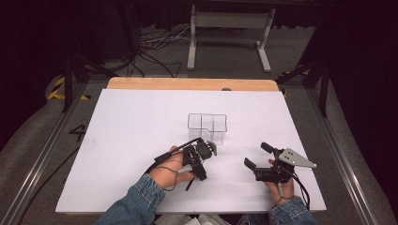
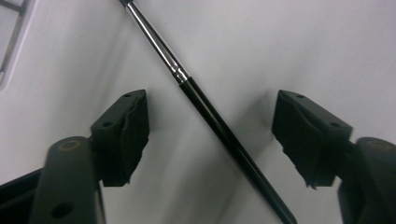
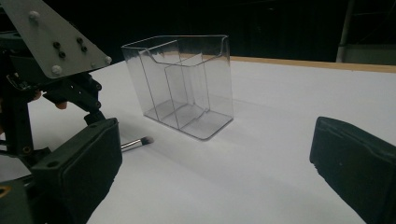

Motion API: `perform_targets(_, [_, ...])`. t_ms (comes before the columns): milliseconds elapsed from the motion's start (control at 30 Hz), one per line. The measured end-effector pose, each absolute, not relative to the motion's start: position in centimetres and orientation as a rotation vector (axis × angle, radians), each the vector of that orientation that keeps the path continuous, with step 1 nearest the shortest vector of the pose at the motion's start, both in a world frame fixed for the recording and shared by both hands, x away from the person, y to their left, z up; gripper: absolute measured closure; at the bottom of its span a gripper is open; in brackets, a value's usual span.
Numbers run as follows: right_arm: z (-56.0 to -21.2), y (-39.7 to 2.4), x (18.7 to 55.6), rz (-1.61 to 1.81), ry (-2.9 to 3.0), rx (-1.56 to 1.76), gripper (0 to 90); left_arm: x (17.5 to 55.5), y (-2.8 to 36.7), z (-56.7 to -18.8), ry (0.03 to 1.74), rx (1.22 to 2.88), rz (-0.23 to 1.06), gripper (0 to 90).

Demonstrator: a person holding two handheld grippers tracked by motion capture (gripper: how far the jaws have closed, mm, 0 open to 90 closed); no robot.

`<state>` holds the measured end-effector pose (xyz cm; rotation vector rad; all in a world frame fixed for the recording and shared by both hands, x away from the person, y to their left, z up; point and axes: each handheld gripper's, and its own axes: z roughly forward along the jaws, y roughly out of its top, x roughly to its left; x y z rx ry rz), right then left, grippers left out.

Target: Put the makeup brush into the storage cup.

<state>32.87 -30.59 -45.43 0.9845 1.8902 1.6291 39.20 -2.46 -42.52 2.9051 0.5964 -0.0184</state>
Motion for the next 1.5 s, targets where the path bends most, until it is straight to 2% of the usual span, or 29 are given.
perform_targets(33, [-45.4, -30.6, 32.9, 1.629, 1.89, 0.984, 2.5, 39.2, -2.4, -42.6, 0.599, 2.9, -0.013, 28.8])
perform_targets(67, [-45.5, -30.6, 32.9, 1.624, 1.894, 0.984, 3.3, 39.2, -2.4, -42.5, 0.598, 2.902, -0.004, 33.7])
perform_targets(200, [-45.5, -30.5, 32.9, 1.617, 1.895, 0.987, 3.8, 39.0, -2.3, -42.4, 0.6, 2.895, 0.004, 41.6])
perform_targets(267, [-45.5, -30.5, 32.9, 1.616, 1.896, 0.988, 3.9, 39.0, -2.3, -42.4, 0.593, 2.899, 0.005, 43.1])
perform_targets(367, [-45.5, -30.5, 32.9, 1.611, 1.898, 0.983, 3.9, 38.9, -2.3, -42.3, 0.603, 2.905, 0.007, 52.9])
perform_targets(433, [-45.5, -30.5, 32.9, 1.61, 1.898, 0.984, 4.0, 38.9, -2.2, -42.2, 0.603, 2.913, -0.012, 55.5])
perform_targets(500, [-45.5, -30.5, 32.9, 1.607, 1.901, 0.985, 4.2, 39.0, -2.1, -42.1, 0.603, 2.916, -0.025, 63.9])
perform_targets(767, [-45.6, -30.5, 32.9, 1.605, 1.902, 0.977, 4.3, 38.9, -2.3, -42.0, 0.617, 2.946, 0.005, 72.8])
perform_targets(933, [-45.6, -30.5, 32.9, 1.605, 1.904, 0.976, 4.2, 38.7, -2.4, -42.0, 0.585, 2.966, 0.0, 82.2])
perform_targets(1500, [-45.5, -30.5, 33.0, 1.607, 1.902, 0.992, 4.0, 38.9, -2.1, -41.5, 0.551, 2.945, -0.007, 83.3])
